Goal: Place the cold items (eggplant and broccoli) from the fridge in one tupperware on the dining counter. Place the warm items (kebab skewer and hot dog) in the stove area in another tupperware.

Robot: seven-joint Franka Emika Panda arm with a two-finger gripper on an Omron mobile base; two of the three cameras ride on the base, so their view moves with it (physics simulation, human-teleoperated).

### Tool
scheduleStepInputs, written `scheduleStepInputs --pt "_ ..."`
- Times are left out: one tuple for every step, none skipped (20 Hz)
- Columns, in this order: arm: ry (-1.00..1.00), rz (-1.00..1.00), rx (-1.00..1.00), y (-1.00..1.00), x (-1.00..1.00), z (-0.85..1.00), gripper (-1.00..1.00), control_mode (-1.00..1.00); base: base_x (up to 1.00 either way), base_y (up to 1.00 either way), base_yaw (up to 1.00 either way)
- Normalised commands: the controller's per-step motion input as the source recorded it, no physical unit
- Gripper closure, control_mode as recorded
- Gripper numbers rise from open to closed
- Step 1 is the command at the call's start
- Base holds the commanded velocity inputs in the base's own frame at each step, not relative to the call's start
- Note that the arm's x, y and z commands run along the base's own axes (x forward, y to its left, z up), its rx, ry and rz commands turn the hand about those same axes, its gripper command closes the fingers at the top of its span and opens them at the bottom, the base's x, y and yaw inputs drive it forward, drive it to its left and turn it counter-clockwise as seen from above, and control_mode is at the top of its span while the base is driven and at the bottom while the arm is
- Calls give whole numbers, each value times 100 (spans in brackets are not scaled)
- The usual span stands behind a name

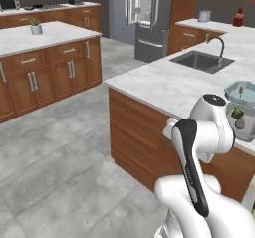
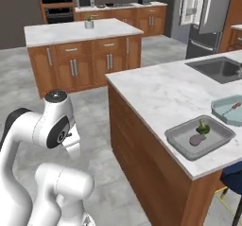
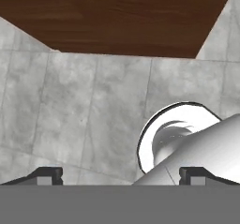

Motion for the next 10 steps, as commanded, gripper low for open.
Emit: scheduleStepInputs --pt "0 0 0 0 0 0 -100 100 100 100 -29" --pt "0 0 0 0 0 0 -100 100 100 100 -29" --pt "0 0 0 0 0 0 -100 100 100 100 -25" --pt "0 0 0 0 0 0 -100 100 100 100 -16" --pt "0 0 0 0 0 0 -100 100 100 100 -10" --pt "0 0 0 0 0 0 -100 100 99 100 -11" --pt "0 0 0 0 0 0 -100 100 99 100 -11" --pt "0 0 0 0 0 0 -100 100 86 100 -12" --pt "0 0 0 0 0 0 -100 100 81 100 -12" --pt "0 0 0 0 0 0 -100 100 77 100 -12"
